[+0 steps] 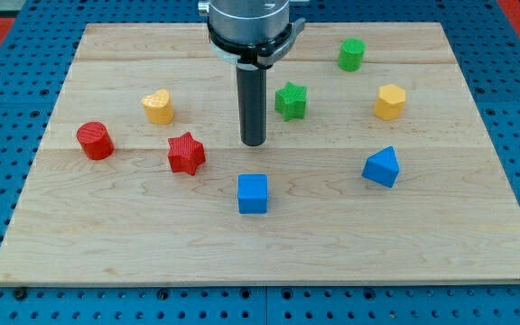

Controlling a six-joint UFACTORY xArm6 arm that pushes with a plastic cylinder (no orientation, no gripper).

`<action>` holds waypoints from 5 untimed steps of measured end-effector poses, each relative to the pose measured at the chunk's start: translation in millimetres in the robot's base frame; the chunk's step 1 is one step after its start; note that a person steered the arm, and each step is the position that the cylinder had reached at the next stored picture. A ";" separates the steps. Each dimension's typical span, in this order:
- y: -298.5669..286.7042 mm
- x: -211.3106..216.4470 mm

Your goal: Slide the blue cube a bit down

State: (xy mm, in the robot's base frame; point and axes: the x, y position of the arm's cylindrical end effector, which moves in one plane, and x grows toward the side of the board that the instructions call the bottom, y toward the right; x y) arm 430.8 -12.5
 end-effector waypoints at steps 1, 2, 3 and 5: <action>0.0 0.0; 1.5 30.1; 5.8 71.1; 5.8 54.8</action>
State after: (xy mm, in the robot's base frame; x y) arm 485.6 -6.7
